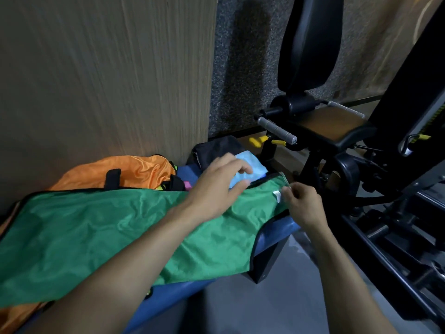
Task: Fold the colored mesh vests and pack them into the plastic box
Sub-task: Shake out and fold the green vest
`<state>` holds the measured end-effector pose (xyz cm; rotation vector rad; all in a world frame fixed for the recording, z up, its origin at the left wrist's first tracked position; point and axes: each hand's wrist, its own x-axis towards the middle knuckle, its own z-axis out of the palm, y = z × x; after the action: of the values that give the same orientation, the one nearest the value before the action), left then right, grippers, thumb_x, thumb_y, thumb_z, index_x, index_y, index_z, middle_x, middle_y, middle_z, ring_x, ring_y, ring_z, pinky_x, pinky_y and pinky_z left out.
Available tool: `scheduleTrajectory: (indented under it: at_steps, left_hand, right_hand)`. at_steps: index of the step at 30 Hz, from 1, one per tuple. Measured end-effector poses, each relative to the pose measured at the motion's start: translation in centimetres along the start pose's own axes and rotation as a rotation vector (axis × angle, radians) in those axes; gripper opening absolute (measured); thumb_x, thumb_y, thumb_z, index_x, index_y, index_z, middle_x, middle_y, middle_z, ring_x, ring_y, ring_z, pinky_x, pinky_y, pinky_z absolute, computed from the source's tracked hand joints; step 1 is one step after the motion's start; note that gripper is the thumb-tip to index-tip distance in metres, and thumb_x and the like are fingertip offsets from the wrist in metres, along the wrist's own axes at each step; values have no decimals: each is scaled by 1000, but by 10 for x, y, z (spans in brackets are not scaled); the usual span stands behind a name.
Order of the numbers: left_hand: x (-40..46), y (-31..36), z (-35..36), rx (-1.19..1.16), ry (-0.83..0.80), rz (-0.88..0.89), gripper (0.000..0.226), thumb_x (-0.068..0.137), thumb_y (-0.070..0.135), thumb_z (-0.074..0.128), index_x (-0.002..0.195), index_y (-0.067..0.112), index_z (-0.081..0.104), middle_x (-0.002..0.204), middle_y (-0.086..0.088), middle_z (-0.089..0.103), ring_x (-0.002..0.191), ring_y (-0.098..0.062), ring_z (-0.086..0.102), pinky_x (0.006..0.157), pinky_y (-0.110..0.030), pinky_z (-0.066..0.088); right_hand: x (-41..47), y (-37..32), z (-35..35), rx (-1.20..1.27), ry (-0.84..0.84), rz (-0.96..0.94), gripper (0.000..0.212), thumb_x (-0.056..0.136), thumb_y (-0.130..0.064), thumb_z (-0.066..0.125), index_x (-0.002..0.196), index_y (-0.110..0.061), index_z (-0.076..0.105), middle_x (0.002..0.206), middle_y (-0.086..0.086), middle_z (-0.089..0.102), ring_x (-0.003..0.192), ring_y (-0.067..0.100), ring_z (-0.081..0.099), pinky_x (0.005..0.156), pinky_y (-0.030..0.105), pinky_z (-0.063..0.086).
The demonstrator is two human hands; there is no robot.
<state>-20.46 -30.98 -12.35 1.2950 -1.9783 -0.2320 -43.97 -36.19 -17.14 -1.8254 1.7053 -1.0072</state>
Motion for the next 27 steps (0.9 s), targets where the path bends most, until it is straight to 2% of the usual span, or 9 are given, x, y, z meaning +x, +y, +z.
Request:
scheduleTrajectory:
  at_steps: [5,7,9,11,13,20,24,25,27]
  left_hand:
    - [-105,-30,-41,445,-93,-50,28,99,43,49,119,29,63,119,13,53,114,-15,52,96,-39,47]
    - [-138,-42,-60,584,-56,-92,37,99,46,44,124,26,64,128,8,55,122,-21,52,101,-42,45]
    - [-162,-57,-75,677,-71,-173,47,101,51,41,138,27,58,146,1,50,139,-28,43,115,-48,33]
    - [-178,-72,-86,741,-173,-284,59,103,61,32,155,33,39,164,-1,30,154,-31,19,123,-55,16]
    - [-188,-82,-90,769,-238,-313,65,103,67,21,161,37,22,170,-1,16,158,-28,0,124,-57,5]
    - [-185,-78,-92,716,-247,-304,70,101,73,15,162,40,0,170,6,-16,152,-25,-29,123,-57,-12]
    - [-187,-66,-104,547,-151,-238,65,103,66,30,161,38,19,170,11,1,157,-17,-9,127,-47,-3]
    - [-187,-61,-108,436,-95,-233,60,104,61,37,158,36,29,167,14,16,155,-12,6,127,-40,9]
    - [-186,-50,-119,123,59,-280,42,104,46,51,143,31,53,144,19,47,136,2,40,113,-25,35]
  right_hand:
    - [9,18,25,7,-134,218,30,97,-29,63,76,-11,74,78,9,72,82,29,67,75,40,52]
    - [11,13,30,-5,-129,214,40,97,-37,65,83,1,70,80,22,69,81,38,66,72,43,51]
    - [9,9,36,-33,-102,209,49,94,-40,68,84,7,65,82,27,66,78,40,64,68,42,48]
    - [4,5,40,-77,-63,203,47,94,-36,68,75,6,60,70,24,61,70,38,59,65,43,46]
    - [0,-3,39,-92,-26,183,45,95,-31,68,67,1,55,61,18,55,62,36,54,60,42,43]
    - [-26,-64,9,-130,94,61,42,94,-23,69,59,-7,52,56,13,53,56,32,50,55,38,36]
    - [-53,-123,3,-117,85,-139,41,93,-22,68,62,0,53,52,17,50,47,27,42,50,33,31]
    - [-62,-141,6,-117,78,-190,42,93,-24,67,64,2,53,52,17,49,46,27,40,49,32,29]
    - [-80,-182,19,-144,47,-290,45,94,-25,67,62,0,46,50,14,43,45,30,39,47,33,24]
